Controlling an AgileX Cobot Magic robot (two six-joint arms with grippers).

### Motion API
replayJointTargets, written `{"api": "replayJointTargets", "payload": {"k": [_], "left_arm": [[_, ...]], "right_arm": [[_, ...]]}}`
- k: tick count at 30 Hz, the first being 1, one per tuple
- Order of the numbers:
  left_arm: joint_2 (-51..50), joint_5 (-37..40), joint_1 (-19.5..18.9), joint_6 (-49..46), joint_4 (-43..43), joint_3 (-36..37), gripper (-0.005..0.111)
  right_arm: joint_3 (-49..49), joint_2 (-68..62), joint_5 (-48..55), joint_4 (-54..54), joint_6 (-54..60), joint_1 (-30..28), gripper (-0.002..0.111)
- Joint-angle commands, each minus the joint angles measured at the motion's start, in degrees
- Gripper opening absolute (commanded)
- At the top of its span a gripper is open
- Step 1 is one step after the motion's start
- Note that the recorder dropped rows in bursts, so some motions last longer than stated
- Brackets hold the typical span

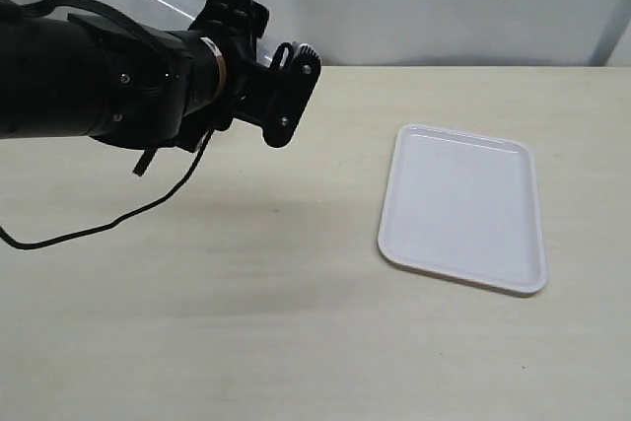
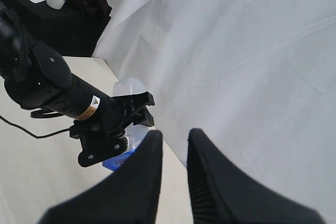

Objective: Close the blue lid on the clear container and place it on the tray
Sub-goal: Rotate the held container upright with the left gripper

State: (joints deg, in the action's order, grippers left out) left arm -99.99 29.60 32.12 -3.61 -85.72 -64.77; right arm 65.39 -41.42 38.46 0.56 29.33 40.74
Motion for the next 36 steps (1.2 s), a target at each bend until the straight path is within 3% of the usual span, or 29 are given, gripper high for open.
{"api": "replayJointTargets", "payload": {"k": [1,8,20,23,26,32,36], "left_arm": [[0.6,-2.7,0.3,6.4,-0.5,-0.6,0.000],[0.6,-11.3,0.3,22.5,-0.1,-0.6,0.000],[0.6,-37.5,0.3,45.6,-0.1,-0.6,0.000],[0.5,-51.7,-2.5,50.2,5.0,-0.6,0.000],[-1.2,-69.3,-7.9,50.6,12.2,-0.6,0.000],[-6.8,-85.8,-14.1,51.9,16.7,-0.6,0.000],[-11.4,-89.5,-16.4,51.9,19.0,-0.6,0.000]], "right_arm": [[-0.2,0.3,-0.7,0.3,-0.2,0.0,0.018],[-0.2,0.3,-0.7,0.3,-0.3,0.0,0.018],[-0.2,0.3,-0.7,0.3,-0.6,0.0,0.018],[-0.2,0.3,-0.7,0.3,-0.6,0.0,0.018],[-0.2,0.2,-0.7,0.3,-0.6,0.0,0.018],[-0.2,0.2,-0.9,0.3,-0.6,0.0,0.018],[-0.2,0.2,-0.9,0.3,-0.6,0.0,0.018]]}}
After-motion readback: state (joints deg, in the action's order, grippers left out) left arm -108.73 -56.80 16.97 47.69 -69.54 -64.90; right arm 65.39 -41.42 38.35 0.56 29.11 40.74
